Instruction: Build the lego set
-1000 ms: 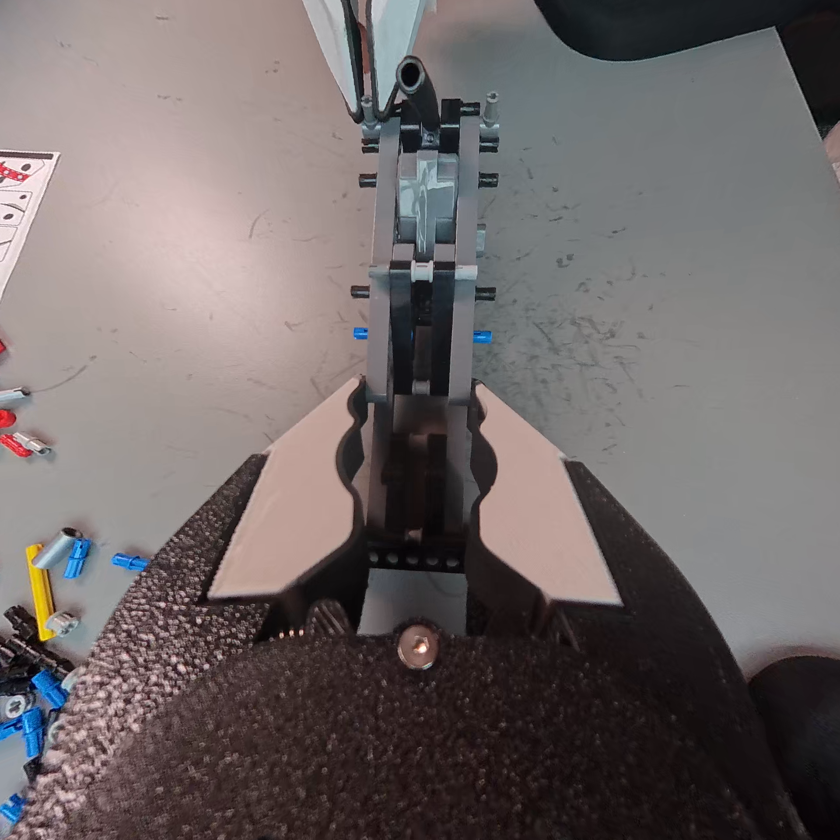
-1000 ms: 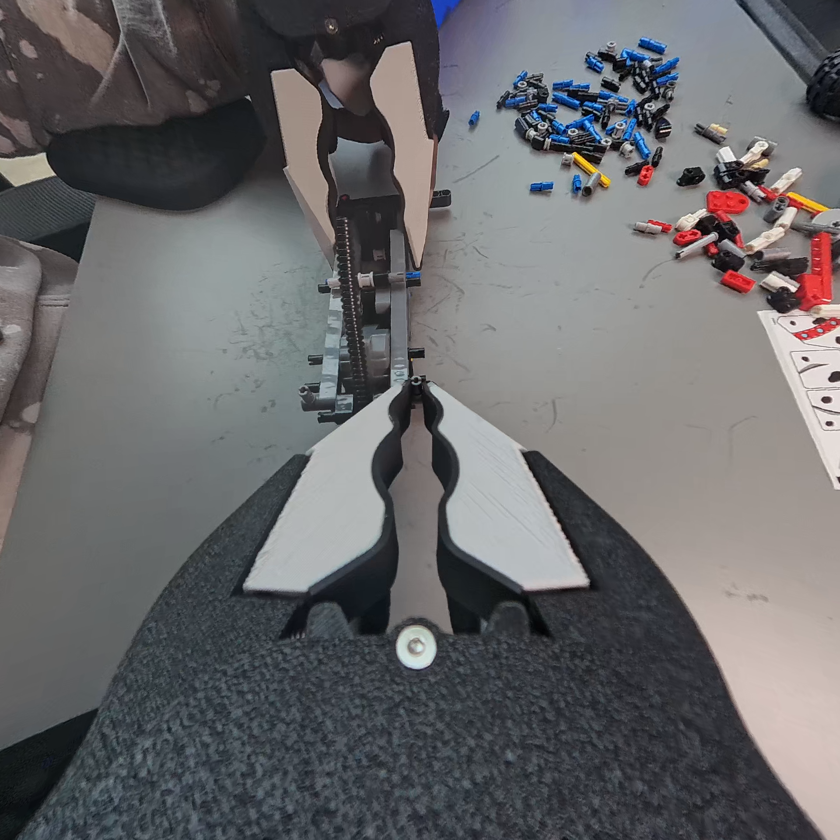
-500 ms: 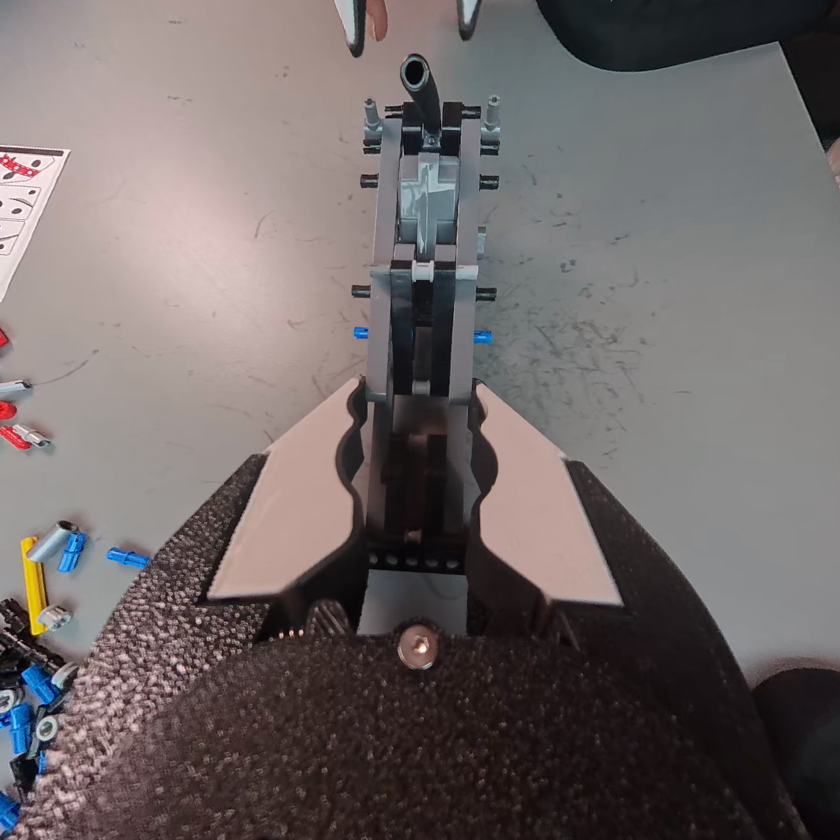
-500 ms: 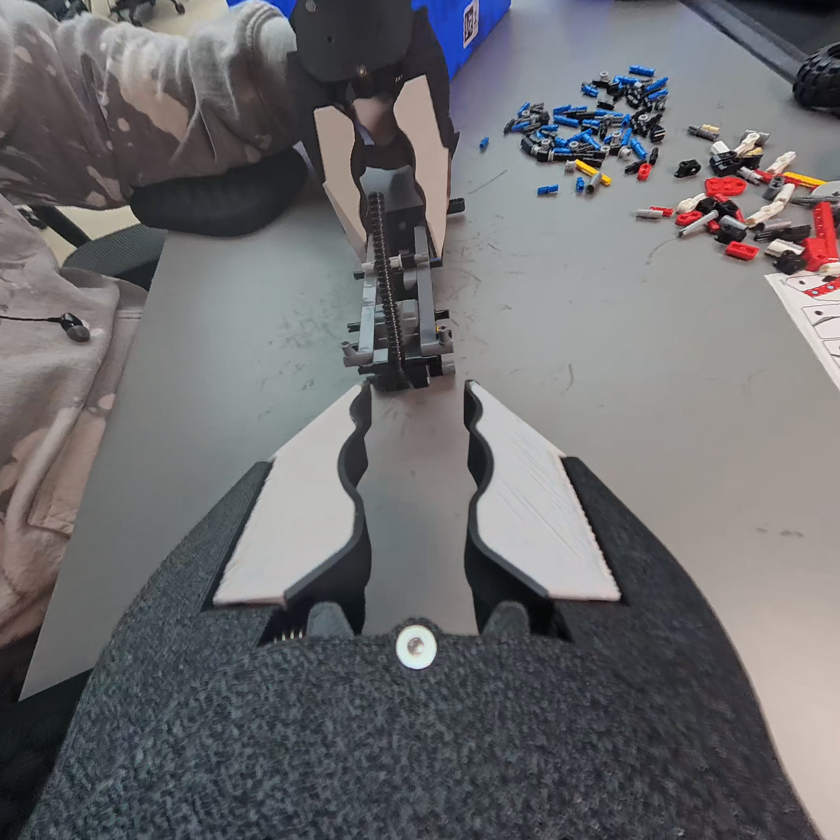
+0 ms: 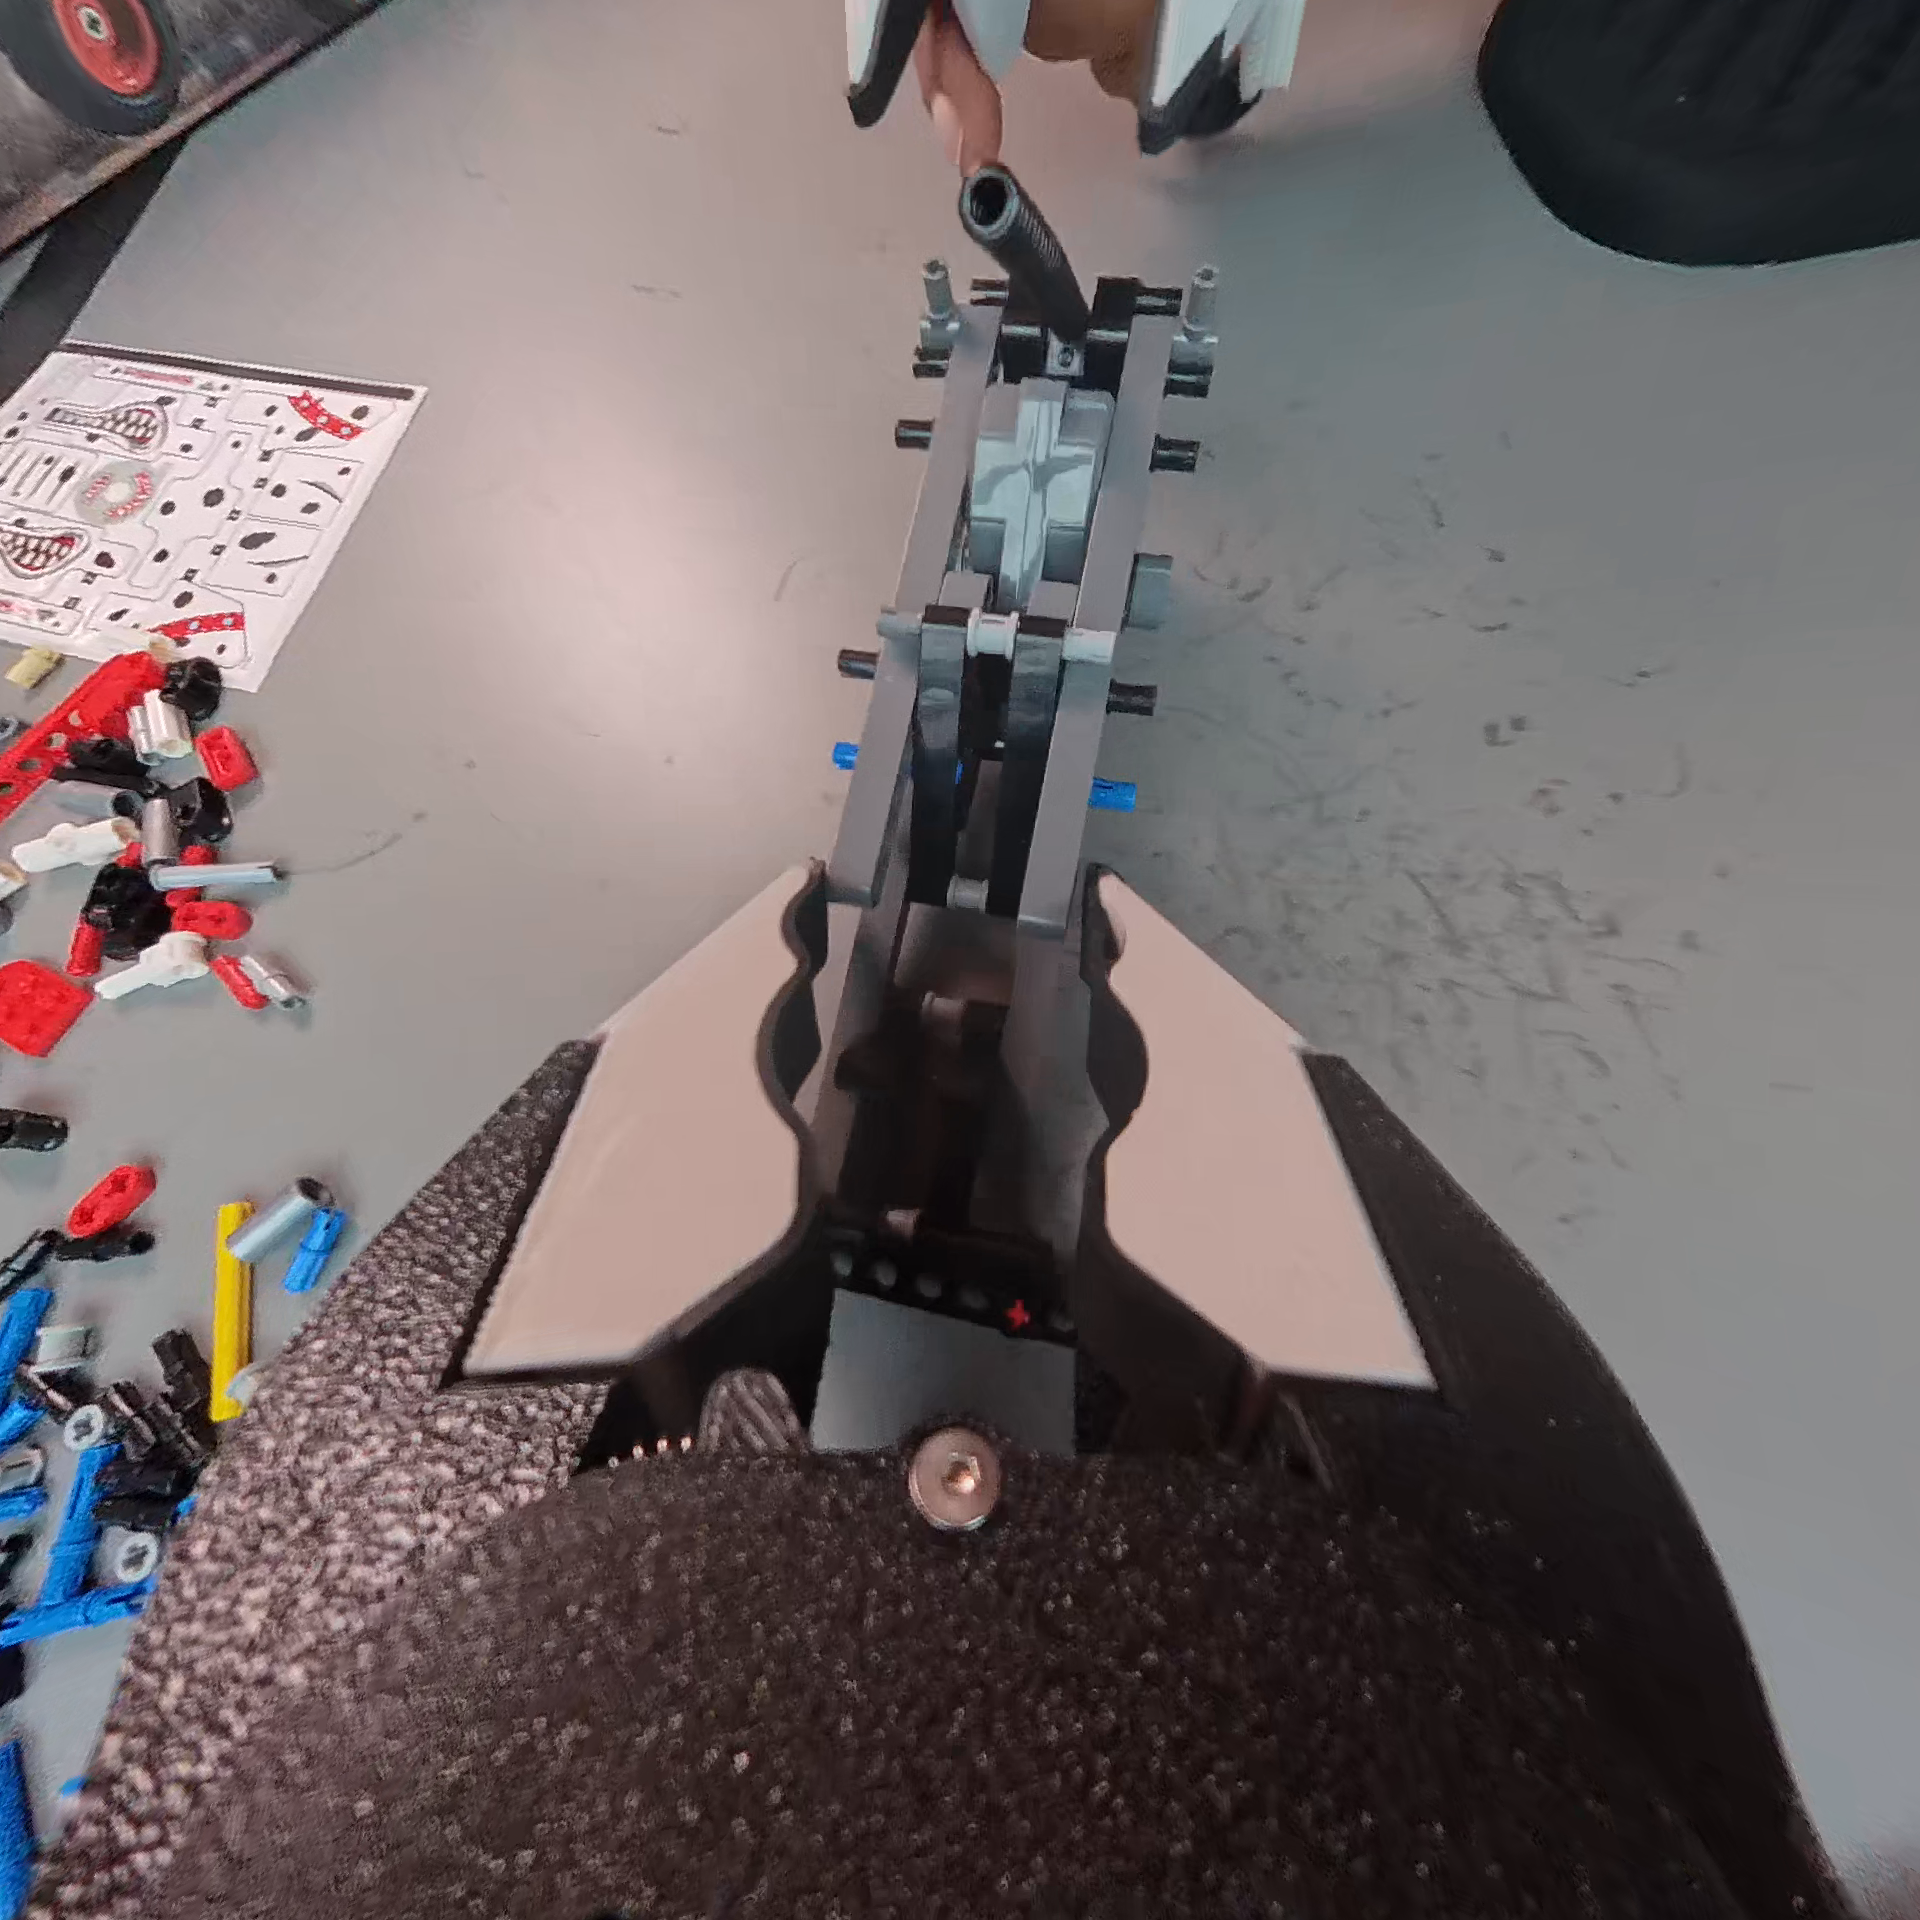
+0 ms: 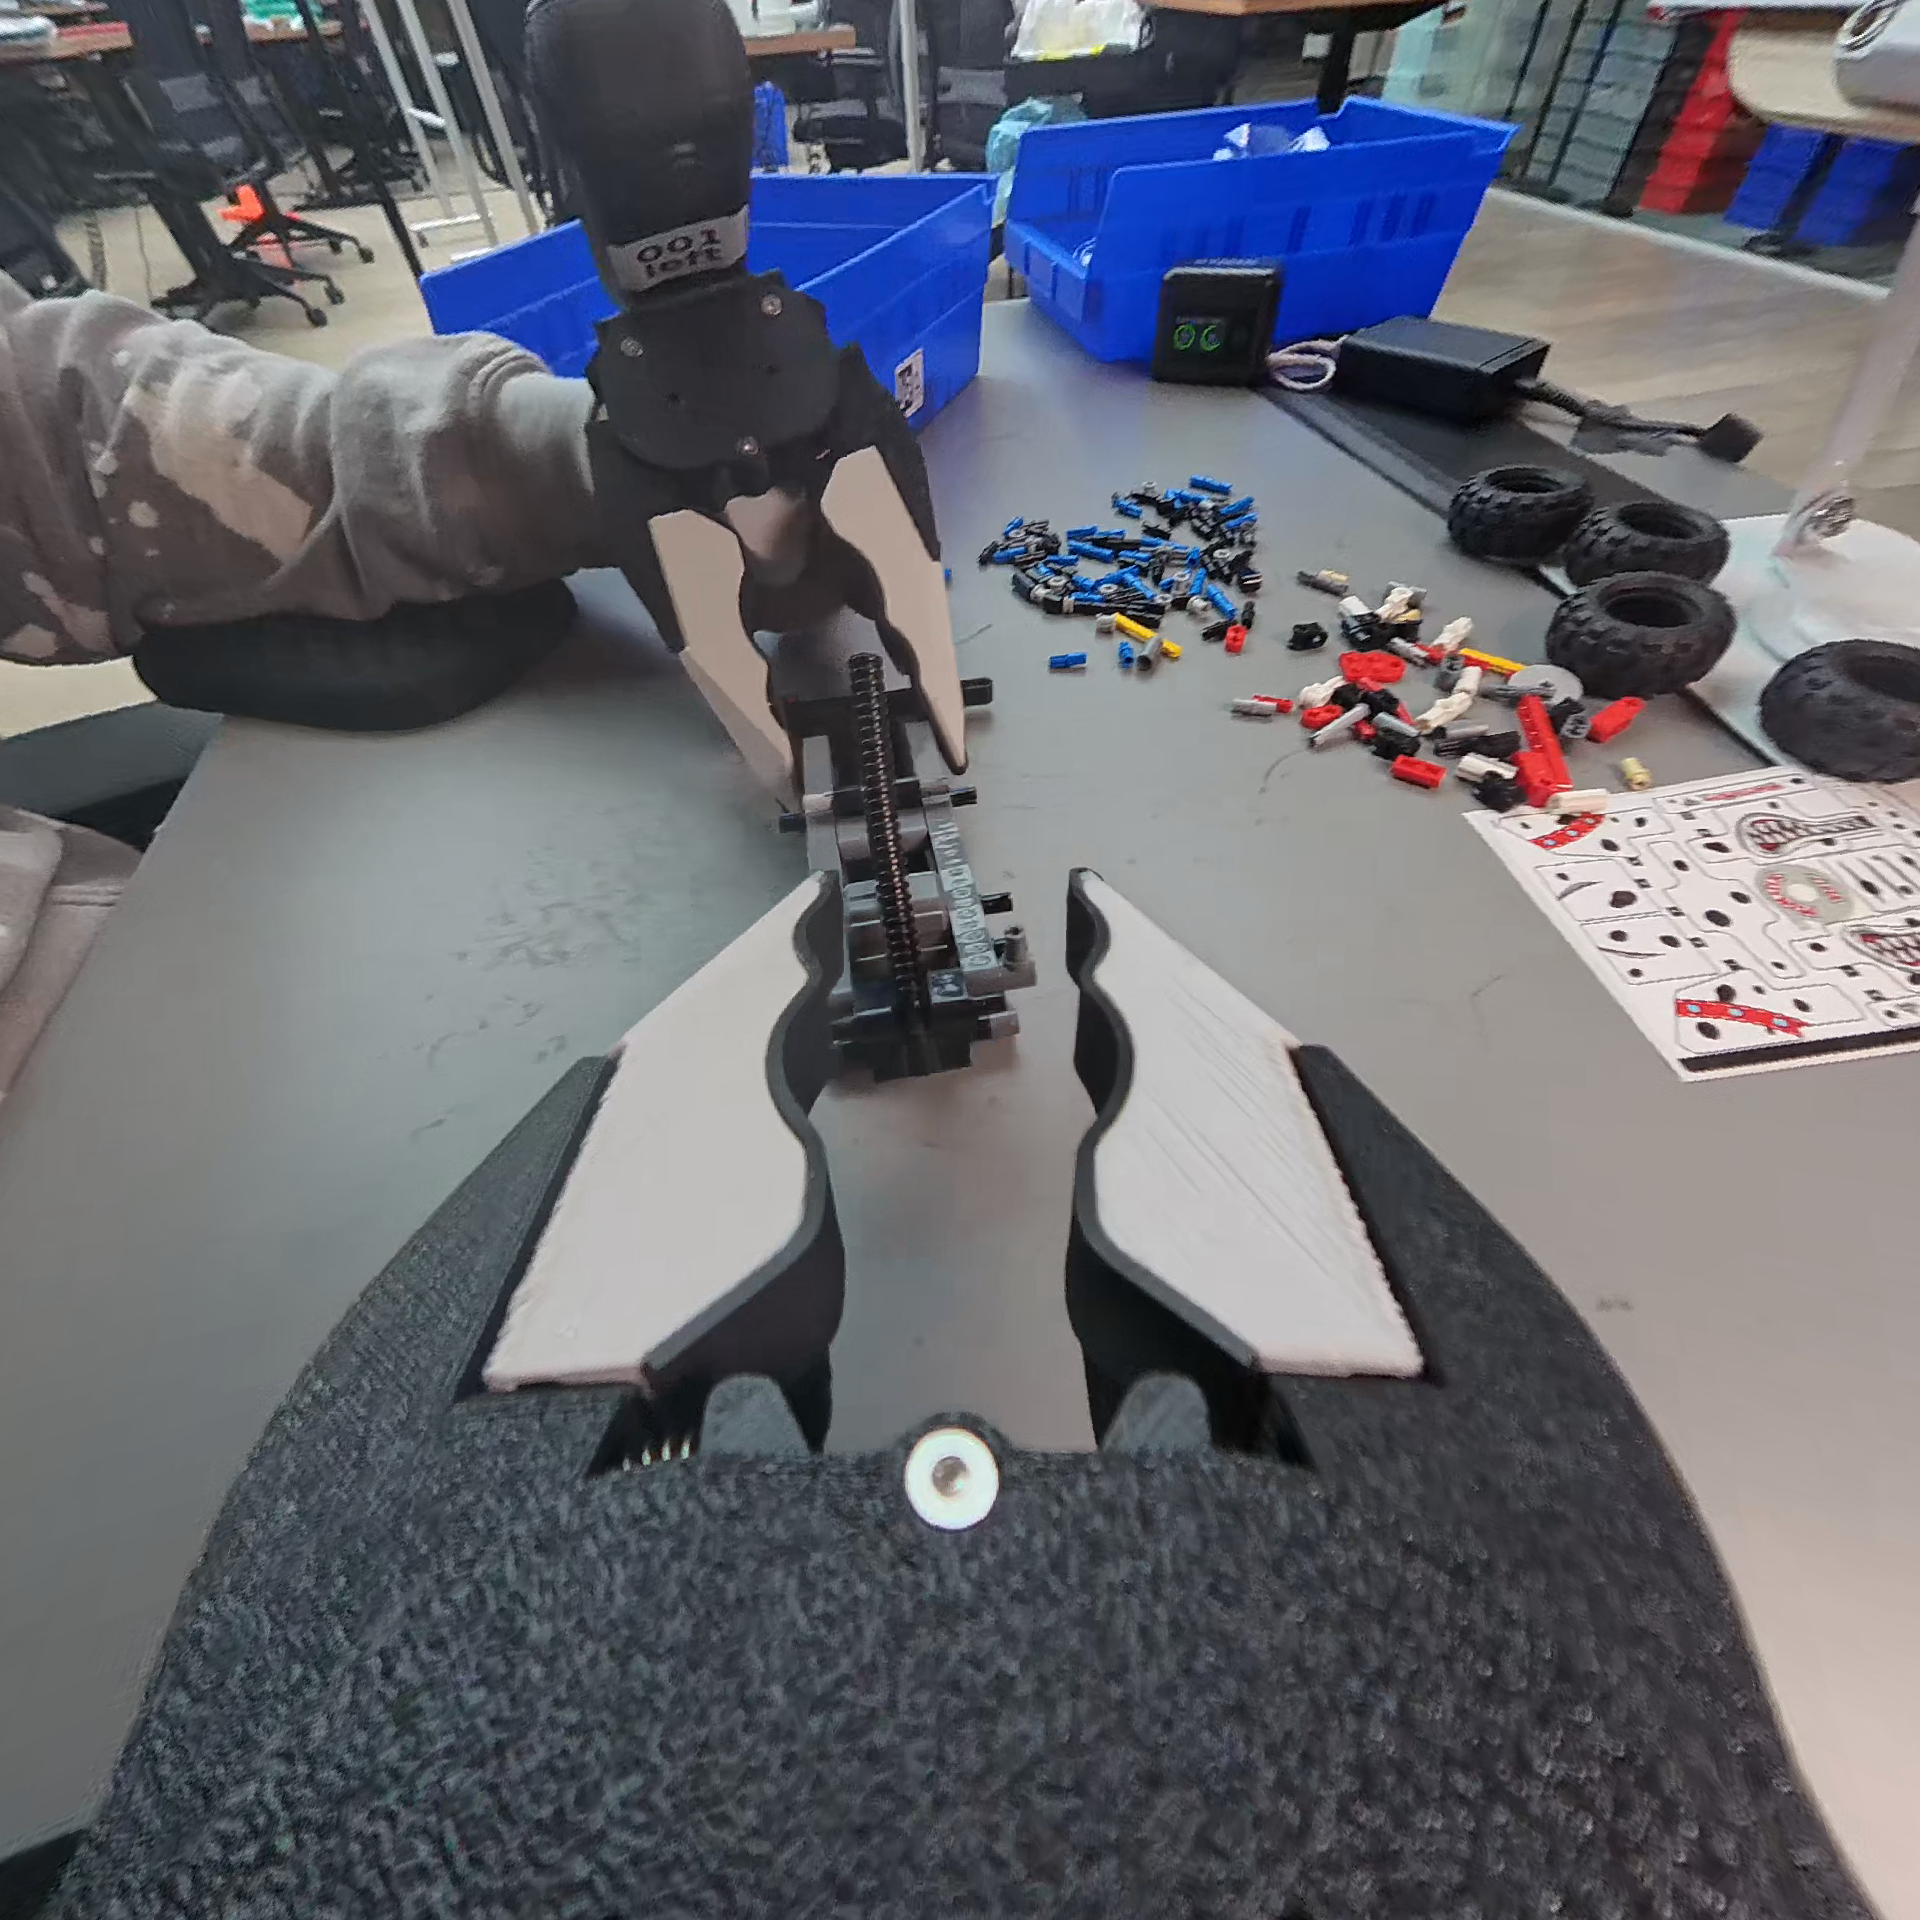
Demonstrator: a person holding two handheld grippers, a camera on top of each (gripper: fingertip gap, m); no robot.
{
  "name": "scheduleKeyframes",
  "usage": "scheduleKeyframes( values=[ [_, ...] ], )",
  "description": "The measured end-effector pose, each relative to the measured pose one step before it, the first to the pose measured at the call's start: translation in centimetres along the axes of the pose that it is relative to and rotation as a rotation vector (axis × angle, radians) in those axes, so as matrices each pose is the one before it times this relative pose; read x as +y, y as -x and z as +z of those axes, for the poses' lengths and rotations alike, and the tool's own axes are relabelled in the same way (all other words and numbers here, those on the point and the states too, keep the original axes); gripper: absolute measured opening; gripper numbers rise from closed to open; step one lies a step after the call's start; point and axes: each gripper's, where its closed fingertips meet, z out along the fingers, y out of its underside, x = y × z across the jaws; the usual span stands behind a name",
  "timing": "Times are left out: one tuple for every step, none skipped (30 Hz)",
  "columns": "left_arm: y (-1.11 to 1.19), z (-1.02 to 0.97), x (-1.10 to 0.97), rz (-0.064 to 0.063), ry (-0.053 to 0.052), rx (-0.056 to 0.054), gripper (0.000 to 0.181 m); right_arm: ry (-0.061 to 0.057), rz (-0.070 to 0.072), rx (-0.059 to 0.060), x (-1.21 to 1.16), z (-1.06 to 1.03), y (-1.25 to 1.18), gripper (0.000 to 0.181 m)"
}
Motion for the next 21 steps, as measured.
scheduleKeyframes(
  values=[
    [-0.047, -0.043, -0.326, -0.0138, -0.0177, 0.0029, 0.056, -0.0225, 0.0035, 0.0283, -0.262, -0.042, -0.526, 0.042],
    [-0.042, -0.212, -0.367, -0.0202, -0.023, 0.0048, 0.062, -0.0211, 0.0038, 0.0258, -0.22, -0.067, -0.478, 0.042],
    [0.135, -0.413, -0.443, -0.0253, -0.0319, -0.0033, 0.066, -0.0176, 0.0025, 0.0273, -0.172, -0.094, -0.491, 0.042],
    [0.217, -0.661, -0.644, -0.0307, -0.0501, -0.0044, 0.067, -0.0144, -0.001, 0.0304, -0.147, -0.135, -0.541, 0.042],
    [0.386, -0.861, -0.931, -0.0382, -0.0689, -0.0116, 0.068, -0.0139, -0.0021, 0.0283, -0.166, -0.173, -0.53, 0.042],
    [0.614, -0.954, -1.147, -0.0409, -0.0791, -0.0253, 0.07, -0.0172, 0.0029, 0.0297, -0.236, -0.191, -0.578, 0.042],
    [0.789, -0.973, -1.263, -0.0374, -0.0819, -0.0375, 0.073, -0.0231, 0.0093, 0.0328, -0.306, -0.183, -0.674, 0.042],
    [0.843, -0.906, -1.301, -0.0285, -0.0793, -0.0441, 0.075, -0.0226, 0.0119, 0.0318, -0.273, -0.162, -0.693, 0.042],
    [0.785, -0.762, -1.153, -0.0174, -0.0669, -0.0446, 0.076, -0.0182, 0.0101, 0.0369, -0.235, -0.157, -0.778, 0.042],
    [0.725, -0.574, -0.852, -0.0107, -0.047, -0.0433, 0.081, -0.017, 0.0026, 0.0419, -0.226, -0.156, -0.82, 0.042],
    [0.665, -0.398, -0.52, -0.0055, -0.0271, -0.0427, 0.086, -0.0174, -0.0018, 0.0453, -0.254, -0.171, -0.83, 0.043],
    [0.639, -0.314, -0.288, 0.0051, -0.0153, -0.0447, 0.086, -0.0157, 0.0007, 0.0492, -0.224, -0.166, -0.857, 0.043],
    [0.66, -0.268, -0.2, 0.0163, -0.0121, -0.0503, 0.087, -0.0134, 0.0004, 0.039, -0.188, -0.144, -0.666, 0.043],
    [0.645, -0.237, -0.191, 0.0218, -0.0123, -0.0503, 0.087, -0.0137, -0.0034, 0.0325, -0.217, -0.105, -0.503, 0.044],
    [0.609, -0.213, -0.286, 0.0179, -0.0171, -0.0485, 0.086, -0.0131, -0.0094, 0.0391, -0.248, -0.048, -0.568, 0.044],
    [0.605, -0.206, -0.412, 0.0091, -0.0245, -0.047, 0.084, -0.0115, -0.0125, 0.0352, -0.277, 0.078, -0.475, 0.045],
    [0.603, -0.194, -0.475, 0.0009, -0.0292, -0.0432, 0.082, -0.0124, -0.0122, 0.0255, -0.347, 0.252, -0.343, 0.046],
    [0.582, -0.171, -0.486, -0.0061, -0.0301, -0.0393, 0.08, -0.0131, -0.0113, 0.0274, -0.442, 0.452, -0.364, 0.046],
    [0.503, -0.142, -0.451, -0.0109, -0.0283, -0.0323, 0.079, -0.0095, -0.0117, 0.0201, -0.5, 0.682, -0.293, 0.046],
    [0.399, -0.11, -0.366, -0.0121, -0.0245, -0.0247, 0.075, -0.0077, -0.0145, 0.0145, -0.561, 0.884, -0.228, 0.046],
    [0.326, -0.11, -0.233, -0.0091, -0.0189, -0.0199, 0.07, -0.0091, -0.0182, 0.015, -0.616, 1.031, -0.248, 0.045]
  ],
)
